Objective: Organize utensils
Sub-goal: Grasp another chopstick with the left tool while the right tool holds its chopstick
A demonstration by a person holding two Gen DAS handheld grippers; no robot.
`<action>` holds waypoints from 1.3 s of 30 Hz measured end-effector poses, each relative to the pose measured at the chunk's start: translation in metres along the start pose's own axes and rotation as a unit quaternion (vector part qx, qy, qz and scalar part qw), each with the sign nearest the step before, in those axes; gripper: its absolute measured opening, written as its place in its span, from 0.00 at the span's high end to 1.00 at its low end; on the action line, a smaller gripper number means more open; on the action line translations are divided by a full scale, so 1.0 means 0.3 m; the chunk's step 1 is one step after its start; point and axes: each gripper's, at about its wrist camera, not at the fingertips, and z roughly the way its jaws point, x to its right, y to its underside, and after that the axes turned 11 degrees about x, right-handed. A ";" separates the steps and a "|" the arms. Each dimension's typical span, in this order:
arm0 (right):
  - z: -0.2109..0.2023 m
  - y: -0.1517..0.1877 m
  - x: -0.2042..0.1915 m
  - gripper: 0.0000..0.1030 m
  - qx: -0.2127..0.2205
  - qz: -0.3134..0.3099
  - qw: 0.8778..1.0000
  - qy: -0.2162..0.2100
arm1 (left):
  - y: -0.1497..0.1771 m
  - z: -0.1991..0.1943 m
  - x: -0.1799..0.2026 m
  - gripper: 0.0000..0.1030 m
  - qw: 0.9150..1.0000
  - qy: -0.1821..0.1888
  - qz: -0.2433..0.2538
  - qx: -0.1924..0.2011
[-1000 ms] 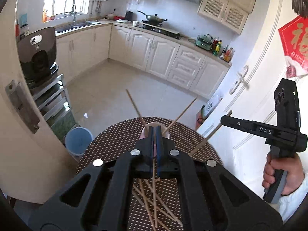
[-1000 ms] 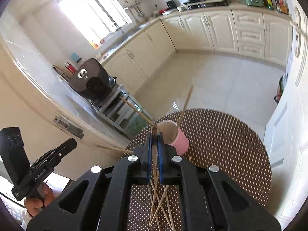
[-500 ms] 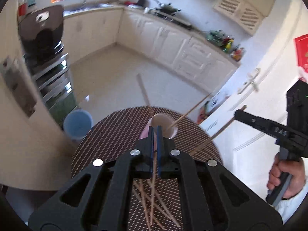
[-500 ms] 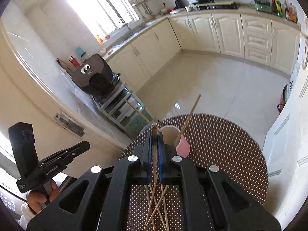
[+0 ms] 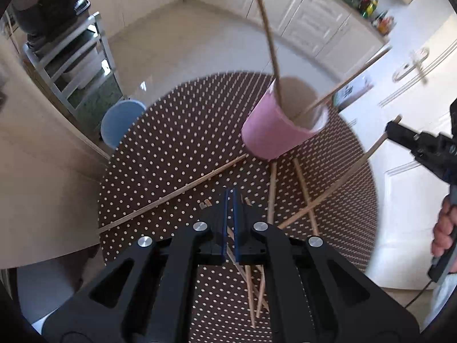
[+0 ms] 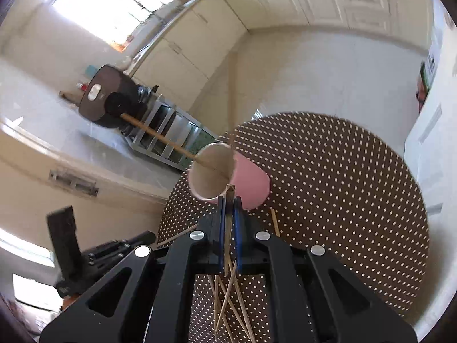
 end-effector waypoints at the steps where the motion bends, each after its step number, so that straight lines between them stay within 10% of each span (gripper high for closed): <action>1: 0.015 -0.004 0.027 0.95 -0.004 0.013 1.000 0.001 | 0.002 0.034 0.002 0.96 1.000 0.001 0.004 -0.010; 2: 0.025 -0.006 0.047 0.95 -0.007 0.023 1.000 0.001 | 0.004 0.058 0.003 0.94 1.000 -0.001 0.008 -0.016; 5: 0.060 -0.014 0.115 0.94 -0.017 0.051 0.999 0.003 | -0.002 0.130 0.003 0.36 0.999 -0.015 0.020 -0.023; 30: 0.226 -0.028 0.256 0.93 -0.059 0.100 0.993 0.021 | -0.019 0.425 0.001 0.94 0.989 -0.037 0.125 -0.068; 39: 0.174 -0.036 0.221 0.94 -0.041 0.094 0.995 0.009 | -0.034 0.317 -0.053 0.94 0.995 -0.032 0.089 -0.034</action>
